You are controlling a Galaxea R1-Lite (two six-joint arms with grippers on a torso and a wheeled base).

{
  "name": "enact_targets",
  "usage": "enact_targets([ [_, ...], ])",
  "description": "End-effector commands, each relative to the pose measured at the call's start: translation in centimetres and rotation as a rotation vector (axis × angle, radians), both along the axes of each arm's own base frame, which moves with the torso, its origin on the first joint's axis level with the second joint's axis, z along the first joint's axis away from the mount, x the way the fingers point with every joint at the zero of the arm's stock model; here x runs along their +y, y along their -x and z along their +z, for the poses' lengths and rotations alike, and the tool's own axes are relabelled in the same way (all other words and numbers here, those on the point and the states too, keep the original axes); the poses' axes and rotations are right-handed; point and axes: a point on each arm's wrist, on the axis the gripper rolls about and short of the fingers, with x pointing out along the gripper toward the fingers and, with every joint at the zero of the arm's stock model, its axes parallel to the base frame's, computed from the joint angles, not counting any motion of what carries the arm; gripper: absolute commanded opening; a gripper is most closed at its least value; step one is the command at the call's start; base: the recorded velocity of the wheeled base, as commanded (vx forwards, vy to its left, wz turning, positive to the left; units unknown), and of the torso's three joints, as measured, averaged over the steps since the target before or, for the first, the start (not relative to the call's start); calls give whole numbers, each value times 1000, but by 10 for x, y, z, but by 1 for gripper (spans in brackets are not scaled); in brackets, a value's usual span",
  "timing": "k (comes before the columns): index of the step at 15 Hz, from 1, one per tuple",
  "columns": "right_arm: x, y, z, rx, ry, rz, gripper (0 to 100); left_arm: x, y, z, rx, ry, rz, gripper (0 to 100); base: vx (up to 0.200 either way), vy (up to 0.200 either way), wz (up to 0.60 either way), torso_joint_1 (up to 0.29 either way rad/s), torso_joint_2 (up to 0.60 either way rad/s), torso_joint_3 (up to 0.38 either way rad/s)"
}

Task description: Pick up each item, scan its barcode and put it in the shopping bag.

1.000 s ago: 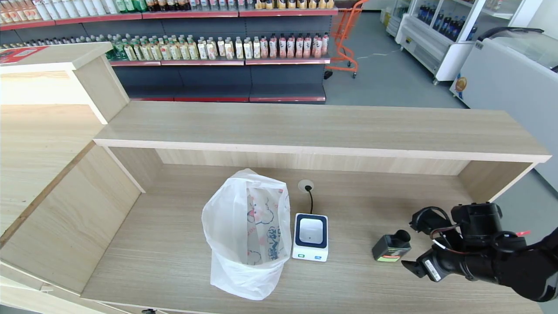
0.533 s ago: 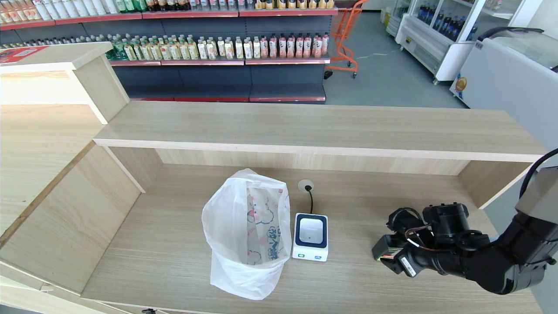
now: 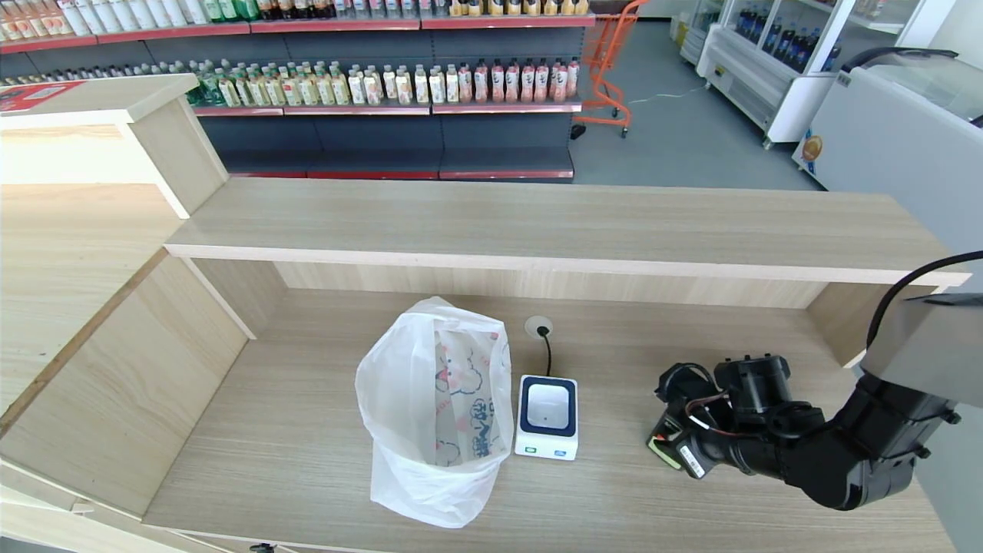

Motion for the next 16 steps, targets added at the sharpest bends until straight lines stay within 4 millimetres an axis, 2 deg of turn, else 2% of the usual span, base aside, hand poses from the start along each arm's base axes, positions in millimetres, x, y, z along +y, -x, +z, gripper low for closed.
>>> enact_targets([
  [1,3,-3,-4,-2,-3,4,0,0,0,0,2,0,1,100,0,0,0,0,0,0],
  [5,7,-1,-3,-12,-9,15,0,0,0,0,2,0,3,100,0,0,0,0,0,0],
  [6,7,1,10,-67,-41,2,0,0,0,0,2,0,1,100,0,0,0,0,0,0],
  [7,6,3,12,-75,-50,-3,0,0,0,0,2,0,1,100,0,0,0,0,0,0],
  [9,-8,36,73,-208,-194,-92,0,0,0,0,2,0,1,100,0,0,0,0,0,0],
  [11,-19,66,122,-361,-229,-112,0,0,0,0,2,0,1,100,0,0,0,0,0,0],
  [12,-24,79,125,-379,-220,-112,0,0,0,0,2,0,1,100,0,0,0,0,0,0],
  [13,-30,102,130,-456,-149,-68,0,0,0,0,2,0,1,100,0,0,0,0,0,0],
  [16,-33,116,146,-587,16,27,0,0,0,0,2,0,1,100,0,0,0,0,0,0],
])
